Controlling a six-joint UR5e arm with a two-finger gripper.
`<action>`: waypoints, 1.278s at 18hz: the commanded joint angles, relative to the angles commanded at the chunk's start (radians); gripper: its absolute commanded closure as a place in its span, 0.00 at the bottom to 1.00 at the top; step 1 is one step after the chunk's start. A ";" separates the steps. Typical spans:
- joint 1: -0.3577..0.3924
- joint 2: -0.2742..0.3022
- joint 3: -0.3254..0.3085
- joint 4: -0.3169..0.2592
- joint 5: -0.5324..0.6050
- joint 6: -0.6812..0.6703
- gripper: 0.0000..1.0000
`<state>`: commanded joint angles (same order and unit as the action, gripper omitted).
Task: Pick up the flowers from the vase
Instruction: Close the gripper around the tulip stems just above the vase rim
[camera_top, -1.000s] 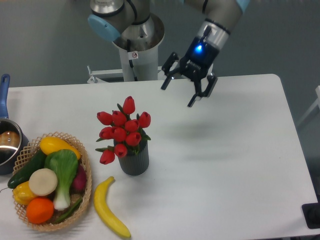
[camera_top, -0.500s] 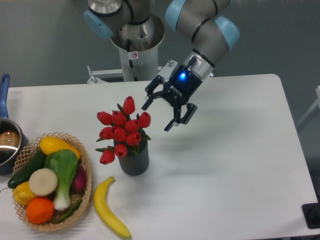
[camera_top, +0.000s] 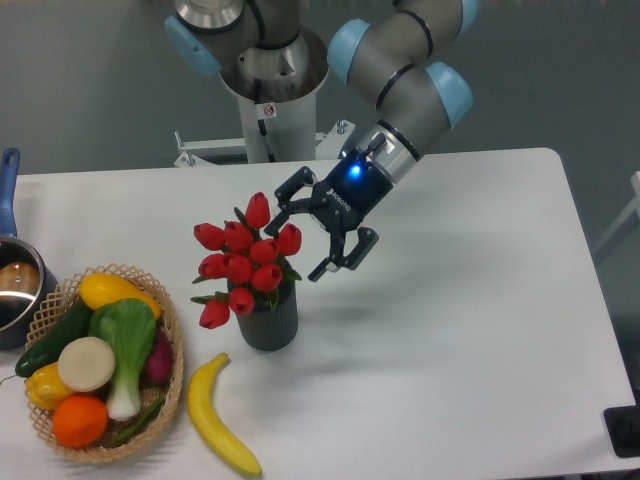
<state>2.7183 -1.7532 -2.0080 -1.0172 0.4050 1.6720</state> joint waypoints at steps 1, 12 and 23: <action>-0.029 -0.027 0.005 0.027 0.006 0.000 0.00; -0.055 -0.035 0.009 0.034 0.006 -0.008 0.14; -0.054 -0.035 0.028 0.032 -0.003 -0.038 0.52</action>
<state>2.6645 -1.7886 -1.9804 -0.9848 0.4019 1.6338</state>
